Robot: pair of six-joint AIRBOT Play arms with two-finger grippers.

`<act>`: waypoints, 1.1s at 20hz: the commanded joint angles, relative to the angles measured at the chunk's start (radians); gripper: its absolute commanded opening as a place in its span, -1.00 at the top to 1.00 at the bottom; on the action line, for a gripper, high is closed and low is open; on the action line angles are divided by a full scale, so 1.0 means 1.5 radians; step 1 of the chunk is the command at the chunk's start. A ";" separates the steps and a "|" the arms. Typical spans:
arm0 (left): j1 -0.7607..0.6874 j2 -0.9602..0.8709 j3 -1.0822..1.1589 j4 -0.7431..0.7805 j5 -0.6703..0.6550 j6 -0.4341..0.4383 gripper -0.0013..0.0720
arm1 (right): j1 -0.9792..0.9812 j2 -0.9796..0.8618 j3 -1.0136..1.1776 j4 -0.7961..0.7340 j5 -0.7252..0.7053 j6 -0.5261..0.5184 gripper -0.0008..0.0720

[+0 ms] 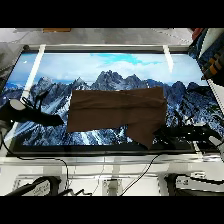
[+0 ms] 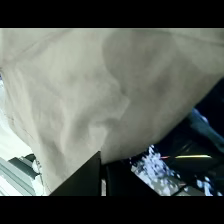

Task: Fold the clothes and pants, and hang the long-sleeved shirts on hangers.

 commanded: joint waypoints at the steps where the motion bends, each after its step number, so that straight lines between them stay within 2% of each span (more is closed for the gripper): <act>1: 0.035 -0.008 -0.099 -0.070 0.078 0.007 -0.60 | 0.000 0.001 0.000 0.005 -0.002 -0.005 0.95; 4: 0.054 -0.038 -0.131 -0.134 0.110 0.016 -0.58 | 0.000 0.001 0.000 0.005 -0.005 -0.005 0.95; 6: 0.053 -0.071 -0.133 -0.161 0.110 0.032 -0.49 | 0.000 0.001 0.000 0.005 -0.010 -0.005 0.95; 7: 0.053 -0.087 -0.133 -0.188 0.110 0.057 -0.47 | 0.000 0.001 0.000 0.005 -0.010 -0.005 0.95; 8: 0.053 -0.103 -0.133 -0.221 0.111 0.087 -0.33 | 0.000 0.001 0.000 0.005 -0.010 -0.005 0.95; 10: 0.053 -0.124 -0.133 -0.282 0.120 0.131 0.17 | 0.000 0.001 0.001 0.008 -0.009 -0.005 0.95; 12: 0.053 -0.129 -0.132 -0.318 0.122 0.168 0.93 | 0.000 0.001 0.009 0.008 -0.001 -0.005 0.95; 14: 0.054 -0.121 -0.119 -0.307 0.108 0.175 0.94 | 0.000 0.018 0.027 0.007 0.027 -0.003 0.95; 16: 0.056 -0.089 -0.093 -0.256 0.082 0.171 0.94 | 0.000 0.056 0.048 0.006 0.068 -0.002 0.95; 18: 0.069 -0.024 -0.066 -0.202 0.063 0.142 0.94 | 0.000 0.124 0.060 0.004 0.097 0.012 0.95; 22: 0.121 0.130 -0.057 -0.194 0.001 0.139 0.94 | 0.000 0.303 0.060 -0.002 0.137 0.079 0.95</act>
